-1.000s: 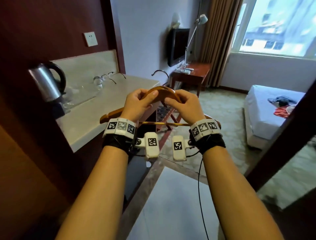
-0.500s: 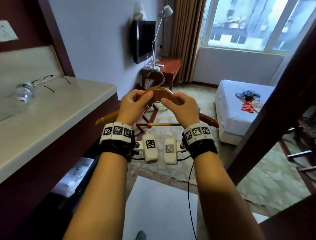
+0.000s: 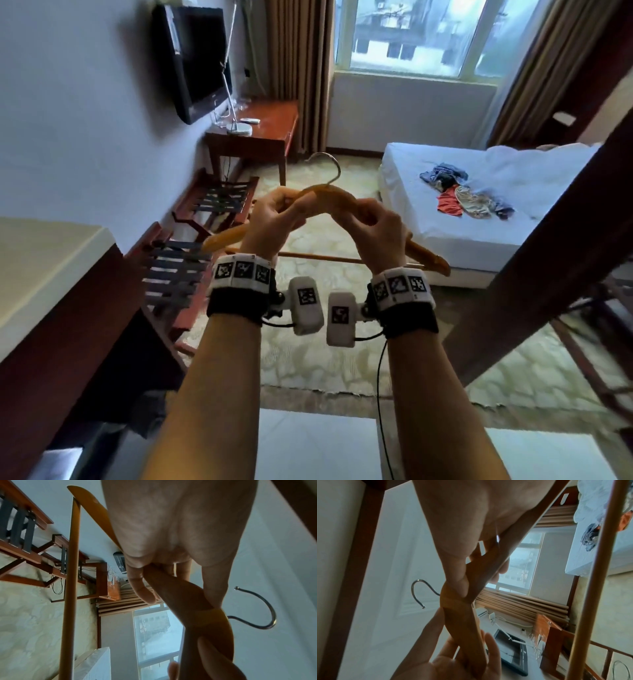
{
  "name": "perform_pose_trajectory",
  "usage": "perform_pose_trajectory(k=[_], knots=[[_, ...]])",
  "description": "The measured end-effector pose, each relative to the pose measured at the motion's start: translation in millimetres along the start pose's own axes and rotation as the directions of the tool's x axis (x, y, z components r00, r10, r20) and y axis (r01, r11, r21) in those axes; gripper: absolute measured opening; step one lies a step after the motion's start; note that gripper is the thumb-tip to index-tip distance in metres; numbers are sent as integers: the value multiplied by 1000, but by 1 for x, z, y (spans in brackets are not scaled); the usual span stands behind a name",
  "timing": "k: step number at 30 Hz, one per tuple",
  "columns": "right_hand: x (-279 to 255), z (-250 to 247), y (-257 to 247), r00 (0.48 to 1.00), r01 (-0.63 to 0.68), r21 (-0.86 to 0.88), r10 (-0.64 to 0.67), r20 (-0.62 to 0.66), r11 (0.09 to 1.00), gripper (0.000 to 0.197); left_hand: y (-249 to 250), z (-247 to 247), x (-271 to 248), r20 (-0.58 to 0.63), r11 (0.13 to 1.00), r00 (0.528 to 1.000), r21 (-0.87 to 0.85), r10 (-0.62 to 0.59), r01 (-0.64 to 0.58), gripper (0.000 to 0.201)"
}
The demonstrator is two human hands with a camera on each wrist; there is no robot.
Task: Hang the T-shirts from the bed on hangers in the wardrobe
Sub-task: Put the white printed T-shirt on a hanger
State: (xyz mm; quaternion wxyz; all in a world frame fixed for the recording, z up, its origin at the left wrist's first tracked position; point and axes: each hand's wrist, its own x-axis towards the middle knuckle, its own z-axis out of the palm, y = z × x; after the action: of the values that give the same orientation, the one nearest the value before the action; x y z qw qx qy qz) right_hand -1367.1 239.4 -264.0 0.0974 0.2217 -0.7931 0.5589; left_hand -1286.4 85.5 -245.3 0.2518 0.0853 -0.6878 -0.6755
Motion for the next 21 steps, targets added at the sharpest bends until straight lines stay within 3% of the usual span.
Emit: perform_pose_trajectory(k=[4, 10, 17, 21], knots=[[60, 4, 44, 997, -70, 18, 70, 10, 997, 40, -30, 22, 69, 77, 998, 996, -5, -55, 56, 44], [164, 13, 121, 992, -129, 19, 129, 11, 991, 29, -84, 67, 191, 148, 996, 985, 22, -87, 85, 38], [325, 18, 193, 991, -129, 1, 129, 15, 992, 23, -127, 127, 360, 146, 994, 986, 85, -80, 68, 21], [410, 18, 217, 994, -109, 1, 109, 13, 994, 20, -131, 156, 444, 143, 996, 988, 77, -57, 46, 31]])
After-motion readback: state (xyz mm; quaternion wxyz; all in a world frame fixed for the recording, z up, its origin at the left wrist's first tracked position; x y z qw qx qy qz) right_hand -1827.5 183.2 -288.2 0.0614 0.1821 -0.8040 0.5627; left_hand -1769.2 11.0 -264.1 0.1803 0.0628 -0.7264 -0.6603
